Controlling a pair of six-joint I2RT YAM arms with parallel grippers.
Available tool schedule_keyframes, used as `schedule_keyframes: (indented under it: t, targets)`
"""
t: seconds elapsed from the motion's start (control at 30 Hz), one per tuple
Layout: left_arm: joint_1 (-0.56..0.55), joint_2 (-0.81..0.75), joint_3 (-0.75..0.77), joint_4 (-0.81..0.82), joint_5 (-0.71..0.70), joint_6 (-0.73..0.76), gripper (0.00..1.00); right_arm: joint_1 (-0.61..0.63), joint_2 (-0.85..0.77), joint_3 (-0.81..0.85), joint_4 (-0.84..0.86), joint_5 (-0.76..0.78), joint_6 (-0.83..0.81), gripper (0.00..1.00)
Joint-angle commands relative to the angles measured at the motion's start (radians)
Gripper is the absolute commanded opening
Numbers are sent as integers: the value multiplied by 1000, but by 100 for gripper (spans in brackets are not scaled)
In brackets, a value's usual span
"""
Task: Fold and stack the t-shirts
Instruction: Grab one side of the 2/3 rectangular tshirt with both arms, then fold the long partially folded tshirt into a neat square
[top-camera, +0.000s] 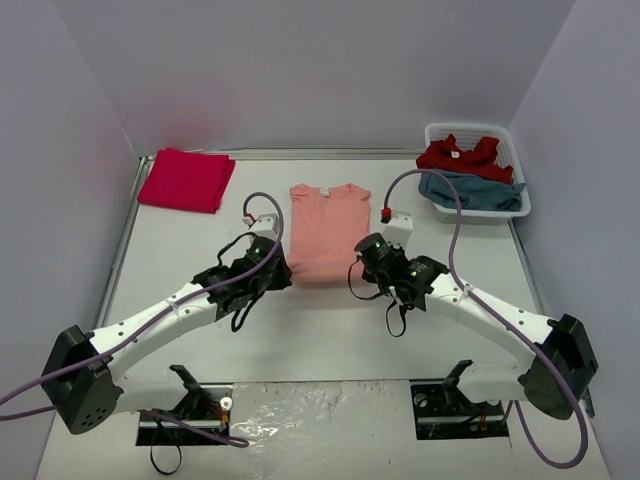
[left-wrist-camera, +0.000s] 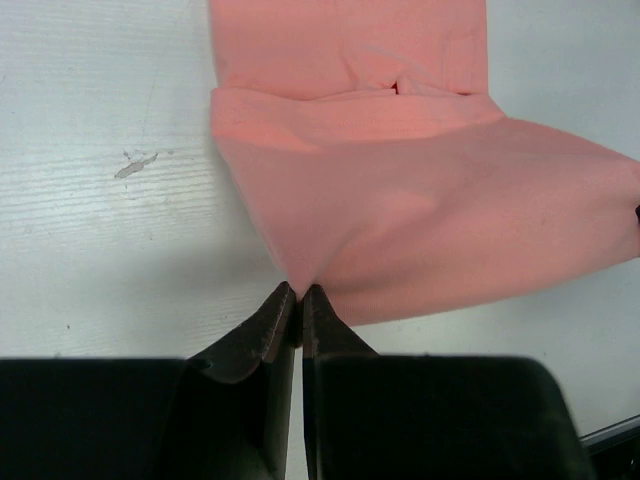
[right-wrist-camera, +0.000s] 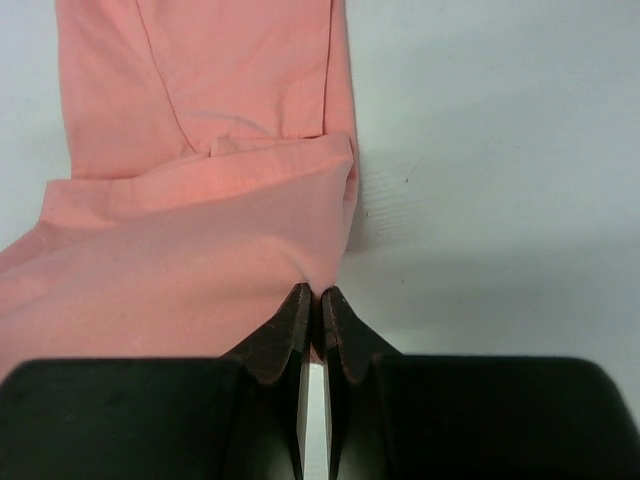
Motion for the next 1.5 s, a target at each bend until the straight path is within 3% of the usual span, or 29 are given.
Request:
schedule_keyframes:
  t: [0.0,1.47]
  targets:
    - [41,3,67,-23,-3,34,2,-33,32,61,-17,57,-44,0]
    - [274,357,418,16,189,148,2,-337,382,398,95,-161,-292,0]
